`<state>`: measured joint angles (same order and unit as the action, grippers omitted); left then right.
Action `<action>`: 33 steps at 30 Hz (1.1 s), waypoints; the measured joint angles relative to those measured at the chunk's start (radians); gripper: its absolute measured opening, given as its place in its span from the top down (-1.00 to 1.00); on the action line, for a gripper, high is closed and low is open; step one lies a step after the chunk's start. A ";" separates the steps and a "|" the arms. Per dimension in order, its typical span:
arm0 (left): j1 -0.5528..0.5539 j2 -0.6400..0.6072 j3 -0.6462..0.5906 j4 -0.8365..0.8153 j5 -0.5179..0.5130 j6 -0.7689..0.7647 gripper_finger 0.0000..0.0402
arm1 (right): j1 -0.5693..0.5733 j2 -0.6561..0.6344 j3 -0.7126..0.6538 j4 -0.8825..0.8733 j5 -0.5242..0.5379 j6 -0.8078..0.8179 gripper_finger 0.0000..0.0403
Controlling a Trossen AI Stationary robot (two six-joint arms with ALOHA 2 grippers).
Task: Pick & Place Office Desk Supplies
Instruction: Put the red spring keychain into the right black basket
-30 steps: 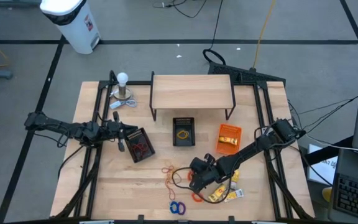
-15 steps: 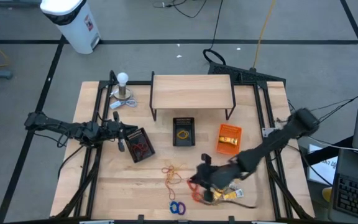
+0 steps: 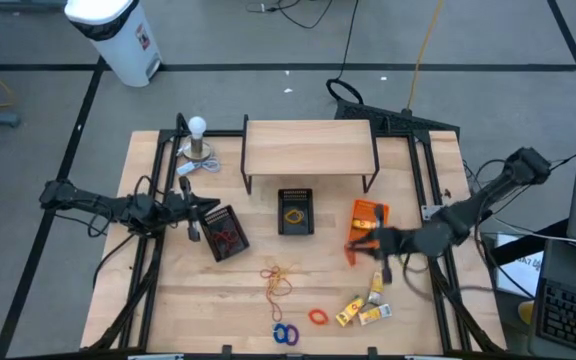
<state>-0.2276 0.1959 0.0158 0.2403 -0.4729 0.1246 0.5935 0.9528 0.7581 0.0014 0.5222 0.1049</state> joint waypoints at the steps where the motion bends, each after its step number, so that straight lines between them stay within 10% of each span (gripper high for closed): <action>1: 0.000 0.000 0.000 0.009 0.000 -0.002 0.88 | -0.008 -0.046 -0.040 0.016 -0.013 -0.038 0.95; 14: 0.000 0.000 0.000 0.072 0.000 0.002 0.88 | -0.149 -0.506 -0.330 0.145 -0.160 -0.166 0.95; 33: 0.000 0.000 0.000 0.070 -0.096 0.020 0.88 | -0.211 -0.764 -0.668 0.332 -0.179 -0.174 0.96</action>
<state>-0.2276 0.1962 0.0158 0.3099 -0.5689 0.1444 0.3829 0.1893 0.0904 0.3338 0.3428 -0.0695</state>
